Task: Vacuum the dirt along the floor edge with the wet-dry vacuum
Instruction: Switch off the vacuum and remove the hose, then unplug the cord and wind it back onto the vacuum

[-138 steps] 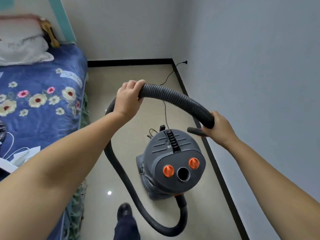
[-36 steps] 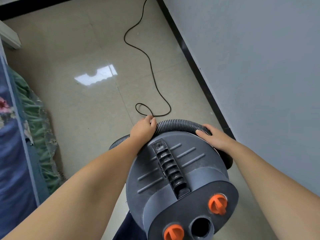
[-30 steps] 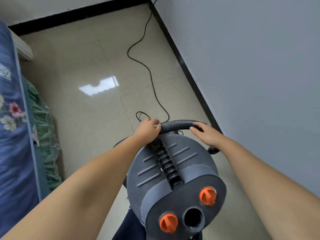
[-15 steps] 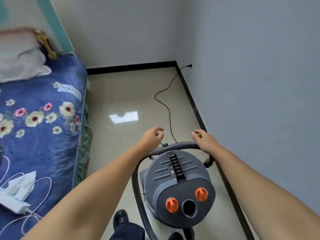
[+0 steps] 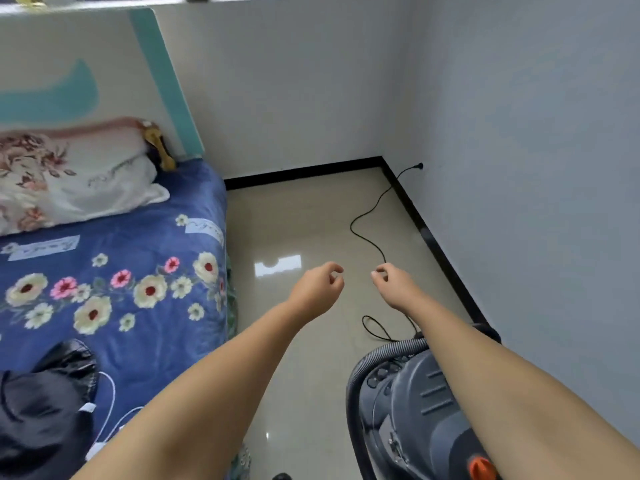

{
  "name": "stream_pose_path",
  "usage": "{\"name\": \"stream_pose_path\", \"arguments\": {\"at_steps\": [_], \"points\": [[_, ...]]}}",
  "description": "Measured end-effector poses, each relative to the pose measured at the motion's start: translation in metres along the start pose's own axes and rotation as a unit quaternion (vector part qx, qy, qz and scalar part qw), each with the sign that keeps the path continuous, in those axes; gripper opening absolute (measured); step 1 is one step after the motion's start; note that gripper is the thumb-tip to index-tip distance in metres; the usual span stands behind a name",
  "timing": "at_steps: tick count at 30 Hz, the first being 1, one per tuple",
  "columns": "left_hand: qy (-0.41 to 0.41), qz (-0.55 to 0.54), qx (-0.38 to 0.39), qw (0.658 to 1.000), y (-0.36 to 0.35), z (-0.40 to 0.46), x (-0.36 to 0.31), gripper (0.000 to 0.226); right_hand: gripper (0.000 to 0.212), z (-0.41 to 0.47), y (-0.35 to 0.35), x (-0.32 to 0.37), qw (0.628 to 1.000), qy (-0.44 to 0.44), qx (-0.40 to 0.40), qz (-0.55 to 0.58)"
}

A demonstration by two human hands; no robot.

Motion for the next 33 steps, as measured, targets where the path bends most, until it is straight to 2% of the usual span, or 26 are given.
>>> {"name": "stream_pose_path", "arguments": {"at_steps": [5, 13, 16, 22, 27, 33], "points": [[-0.026, 0.095, 0.004, 0.995, 0.053, 0.037, 0.035, 0.035, 0.046, 0.026, -0.013, 0.045, 0.998, 0.009, -0.035, -0.057], [-0.085, 0.118, 0.049, 0.988, 0.068, 0.138, 0.011, 0.036, 0.047, 0.096, 0.024, 0.051, 0.996, -0.025, -0.071, -0.048], [-0.114, 0.136, 0.051, 0.983, 0.083, 0.197, 0.001, 0.037, 0.047, 0.148, 0.042, 0.059, 0.996, -0.035, -0.076, -0.037], [-0.11, 0.15, 0.047, 0.981, 0.134, 0.318, -0.013, 0.035, 0.047, 0.259, 0.085, 0.116, 0.997, -0.03, -0.048, -0.045], [-0.112, 0.157, 0.03, 0.981, 0.171, 0.415, -0.015, 0.035, 0.047, 0.348, 0.119, 0.168, 0.996, -0.007, -0.056, -0.066], [-0.159, 0.162, 0.04, 0.973, 0.195, 0.551, -0.027, 0.036, 0.047, 0.475, 0.142, 0.2, 0.995, -0.033, -0.08, -0.044]]}}
Point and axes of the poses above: each hand's wrist, its own z-axis towards the middle knuckle, its own y-axis out of the back of the hand, x = y × z, the point moved 4 cm from there along z, towards the middle knuckle, and after that the axes turned 6 degrees about z, right-handed, at the moved point
